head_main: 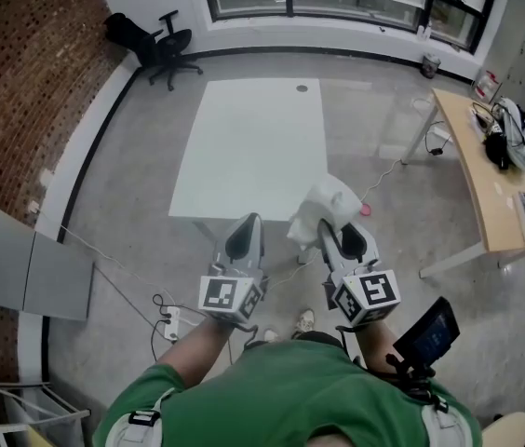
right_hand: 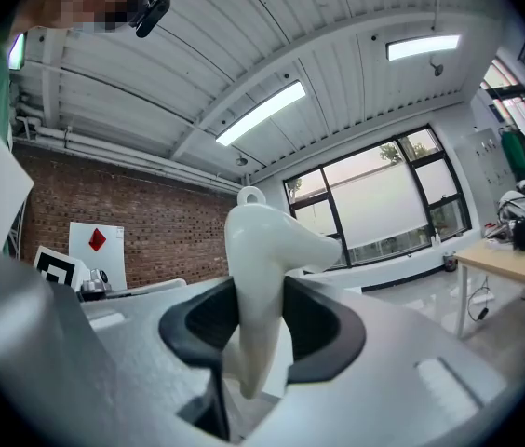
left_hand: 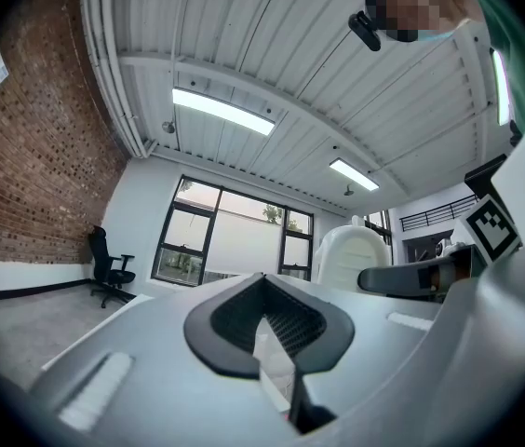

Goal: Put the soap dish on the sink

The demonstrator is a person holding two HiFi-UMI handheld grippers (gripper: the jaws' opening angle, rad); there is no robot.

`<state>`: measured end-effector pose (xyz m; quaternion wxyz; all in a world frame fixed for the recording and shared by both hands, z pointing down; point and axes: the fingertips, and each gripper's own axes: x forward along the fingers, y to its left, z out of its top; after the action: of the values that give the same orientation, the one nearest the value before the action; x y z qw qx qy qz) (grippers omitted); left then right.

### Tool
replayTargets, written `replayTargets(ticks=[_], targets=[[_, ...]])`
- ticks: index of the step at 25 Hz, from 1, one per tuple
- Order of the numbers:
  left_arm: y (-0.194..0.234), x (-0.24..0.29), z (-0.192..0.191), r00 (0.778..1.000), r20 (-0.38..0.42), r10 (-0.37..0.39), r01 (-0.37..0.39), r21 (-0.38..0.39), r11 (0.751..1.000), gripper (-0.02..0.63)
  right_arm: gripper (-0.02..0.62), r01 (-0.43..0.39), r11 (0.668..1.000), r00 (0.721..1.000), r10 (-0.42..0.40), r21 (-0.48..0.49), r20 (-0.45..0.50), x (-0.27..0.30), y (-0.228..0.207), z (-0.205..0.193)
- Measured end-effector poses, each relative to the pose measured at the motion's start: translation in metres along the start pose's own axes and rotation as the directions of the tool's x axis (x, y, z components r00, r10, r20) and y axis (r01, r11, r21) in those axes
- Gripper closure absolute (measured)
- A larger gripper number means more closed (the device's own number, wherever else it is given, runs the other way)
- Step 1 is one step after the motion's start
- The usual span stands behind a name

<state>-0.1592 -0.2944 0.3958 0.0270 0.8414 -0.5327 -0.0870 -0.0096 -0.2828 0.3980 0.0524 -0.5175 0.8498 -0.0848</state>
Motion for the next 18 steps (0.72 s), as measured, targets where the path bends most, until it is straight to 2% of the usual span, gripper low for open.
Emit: replayTargets(ticks=[11, 18], targets=[[0.006, 0.044, 0.004, 0.996, 0.011, 0.092, -0.092, 0.052, 0.994, 0.600, 0.462, -0.114, 0.993, 0.993, 0.114, 0.021, 0.017, 0.044, -0.036, 0.008], [0.017, 0.058, 0.008, 0.992, -0.001, 0.123, -0.122, 0.094, 0.988, 0.600, 0.462, -0.146, 0.988, 0.989, 0.146, 0.051, 0.012, 0.067, -0.045, 0.008]])
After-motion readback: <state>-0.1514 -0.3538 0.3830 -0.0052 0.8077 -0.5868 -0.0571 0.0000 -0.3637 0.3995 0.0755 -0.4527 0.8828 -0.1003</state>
